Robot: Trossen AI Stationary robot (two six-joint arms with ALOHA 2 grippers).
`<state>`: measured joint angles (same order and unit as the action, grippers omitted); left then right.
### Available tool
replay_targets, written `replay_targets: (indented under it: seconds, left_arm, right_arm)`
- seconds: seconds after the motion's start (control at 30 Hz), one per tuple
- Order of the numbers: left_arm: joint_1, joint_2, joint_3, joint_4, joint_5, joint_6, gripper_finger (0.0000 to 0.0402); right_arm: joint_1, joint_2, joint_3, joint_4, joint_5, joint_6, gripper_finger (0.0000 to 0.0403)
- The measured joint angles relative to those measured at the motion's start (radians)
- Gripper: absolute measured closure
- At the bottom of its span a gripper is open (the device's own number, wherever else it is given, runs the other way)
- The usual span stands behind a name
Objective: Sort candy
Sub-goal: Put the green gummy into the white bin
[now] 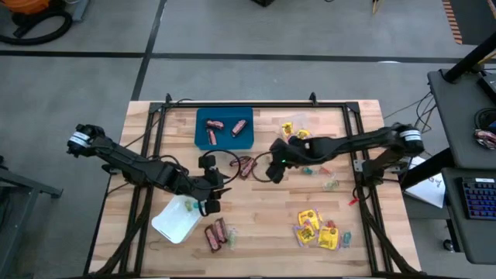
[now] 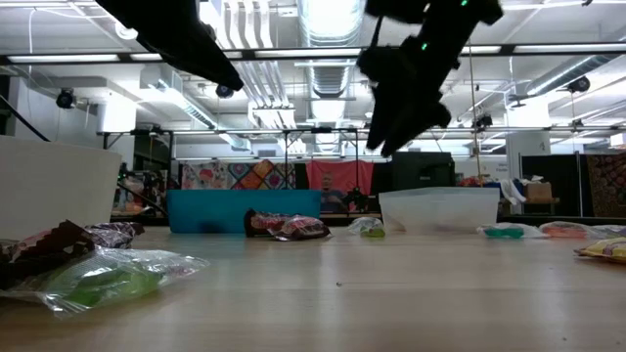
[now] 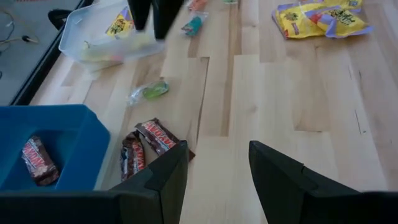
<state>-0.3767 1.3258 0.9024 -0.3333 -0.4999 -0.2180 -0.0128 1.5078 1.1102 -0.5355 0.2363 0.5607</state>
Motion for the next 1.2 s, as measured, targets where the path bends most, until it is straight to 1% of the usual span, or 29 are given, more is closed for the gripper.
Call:
replay_targets:
  seconds: [0.17,0.3,0.57,0.67,0.8,1.0,1.2]
  left_arm:
    - [0.001,-0.001,0.000,-0.003,0.000,0.000,0.0247]
    - [0.001,-0.002,0.000,-0.002,0.000,0.000,0.0247]
    - [0.001,-0.002,0.000,-0.001,0.000,-0.003,0.0247]
    - [0.001,-0.002,0.000,0.001,0.000,-0.003,0.0247]
    - [0.001,-0.002,0.000,0.002,-0.008,-0.007,0.0247]
    - [0.001,-0.002,0.000,0.004,-0.014,-0.008,0.0247]
    - [0.001,-0.002,0.000,0.012,-0.015,-0.008,0.0247]
  right_arm:
    - [0.000,0.127,0.045,-0.008,-0.001,0.016,0.0213]
    - [0.000,0.204,0.086,-0.008,-0.001,0.017,0.0216]
    - [-0.007,0.308,0.124,-0.014,0.003,0.031,0.0220]
    - [-0.007,0.327,0.125,-0.017,0.027,0.034,0.0225]
    - [-0.007,0.320,0.125,-0.035,0.040,0.042,0.0231]
    - [-0.006,0.278,0.125,-0.044,0.057,0.044,0.0230]
    - [-0.013,0.287,0.123,-0.053,0.106,0.043,0.0230]
